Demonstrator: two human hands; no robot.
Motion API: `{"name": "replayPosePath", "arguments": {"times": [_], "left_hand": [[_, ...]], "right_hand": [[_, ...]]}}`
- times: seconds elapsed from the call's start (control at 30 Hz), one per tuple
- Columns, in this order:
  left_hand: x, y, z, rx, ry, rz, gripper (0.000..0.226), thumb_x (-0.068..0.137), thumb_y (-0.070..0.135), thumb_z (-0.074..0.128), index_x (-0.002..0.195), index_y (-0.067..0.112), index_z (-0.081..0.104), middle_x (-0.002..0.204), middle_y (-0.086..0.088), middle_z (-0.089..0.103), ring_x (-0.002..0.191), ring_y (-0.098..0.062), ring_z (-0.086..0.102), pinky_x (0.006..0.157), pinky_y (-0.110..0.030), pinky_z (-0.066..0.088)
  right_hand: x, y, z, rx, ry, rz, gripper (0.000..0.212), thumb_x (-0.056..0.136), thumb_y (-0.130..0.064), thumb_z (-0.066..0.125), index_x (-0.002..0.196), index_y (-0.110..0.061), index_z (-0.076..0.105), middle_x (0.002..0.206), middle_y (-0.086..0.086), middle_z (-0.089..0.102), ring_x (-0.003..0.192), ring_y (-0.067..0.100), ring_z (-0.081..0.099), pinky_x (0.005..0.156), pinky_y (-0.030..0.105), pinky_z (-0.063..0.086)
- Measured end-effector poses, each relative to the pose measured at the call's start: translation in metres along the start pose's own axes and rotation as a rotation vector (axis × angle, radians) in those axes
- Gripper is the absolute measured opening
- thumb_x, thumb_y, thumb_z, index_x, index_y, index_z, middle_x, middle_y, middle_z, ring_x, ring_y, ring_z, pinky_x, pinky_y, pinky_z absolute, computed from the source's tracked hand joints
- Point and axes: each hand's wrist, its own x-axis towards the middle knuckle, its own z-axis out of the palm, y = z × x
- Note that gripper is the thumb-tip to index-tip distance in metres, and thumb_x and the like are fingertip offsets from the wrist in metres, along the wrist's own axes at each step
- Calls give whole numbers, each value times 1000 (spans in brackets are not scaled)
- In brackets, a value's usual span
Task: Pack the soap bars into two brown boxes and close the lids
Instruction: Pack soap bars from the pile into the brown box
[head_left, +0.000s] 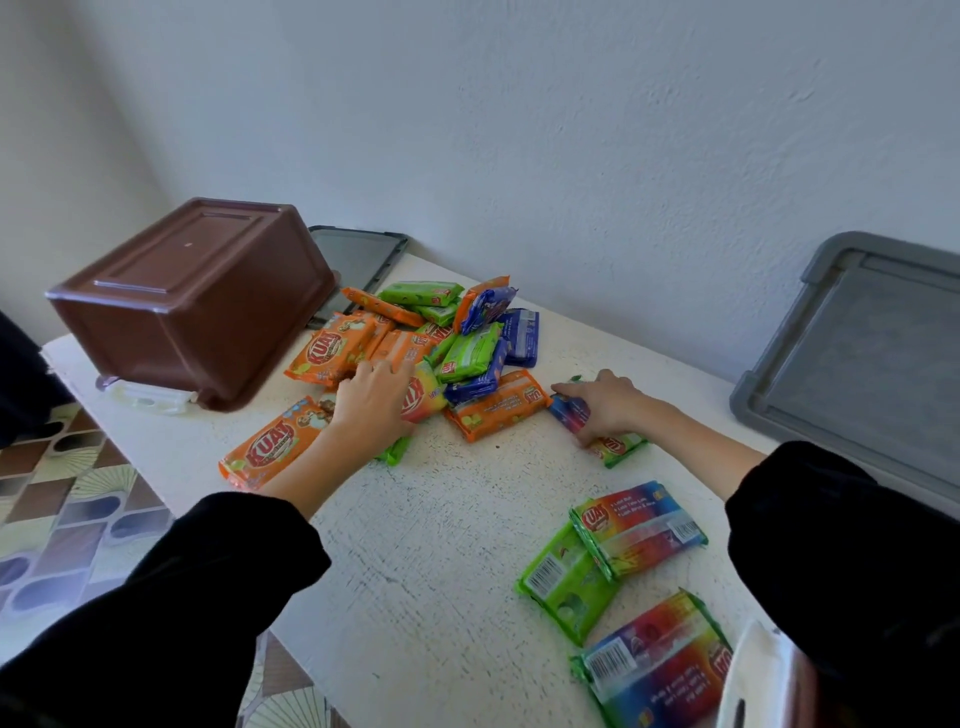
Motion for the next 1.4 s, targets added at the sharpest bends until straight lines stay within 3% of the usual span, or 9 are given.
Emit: {"name": "replayPosePath", "arguments": {"times": [0.13,0.3,0.4,0.63,0.73,0.97,1.07,1.27,1.4], "left_hand": [[3,-10,-3,-89,72,6,77,68,43,76,135,24,44,112,-3,56,102,-22,53,65,-29,39],[-7,-14,-31,-97,151,6,68,63,47,77,122,22,56,109,-4,61,97,-23,57,65,-29,40],[-19,-3,-61,-148,208,77,76,63,49,77,131,27,51,112,-2,62,97,-23,59,73,-34,49],[-70,84,-120,-302,148,461,79,59,54,78,131,43,46,106,11,62,92,-11,59,75,-31,51],[-99,127,-135,-339,79,676,83,53,57,80,128,47,46,100,16,62,87,-6,61,78,-36,54],[-162,202,-127,-265,-51,1123,86,48,75,57,129,48,43,93,30,52,84,7,55,69,-10,46],[-184,222,-109,-157,-111,1257,85,54,73,57,132,50,34,91,36,42,84,16,47,63,-5,37],[-218,242,-75,-24,-158,1387,87,61,68,61,138,44,28,132,22,43,113,1,47,80,-13,38],[-228,246,-60,86,-186,1352,85,69,62,63,140,43,20,138,22,35,122,-2,40,94,-23,42]], "right_hand": [[-4,1,-5,56,36,-29,76,78,-24,70,143,-29,31,133,13,45,119,27,42,80,26,35],[-24,11,-31,169,125,-60,72,75,-20,73,138,-30,40,135,10,48,110,25,52,79,27,41],[-55,21,-56,182,229,-90,72,74,-21,74,137,-32,41,134,9,48,108,23,51,87,30,43],[-192,58,-88,177,325,-114,70,75,-23,74,132,-46,40,105,-6,45,92,14,49,75,21,40],[-255,76,-78,124,315,-76,73,73,-29,74,131,-52,36,109,-3,48,98,16,50,84,29,44],[-371,100,-22,157,210,31,93,61,-31,81,123,-61,18,111,-6,47,101,12,49,88,31,43],[-398,105,8,168,123,68,91,54,-44,70,132,-55,24,109,-14,41,100,3,44,87,26,43],[-426,103,54,142,-46,69,94,67,-32,75,137,-50,15,117,-19,30,110,2,32,96,27,41],[-427,101,72,84,-70,39,94,71,-30,74,138,-48,11,126,-17,28,115,3,28,99,26,37]]}}
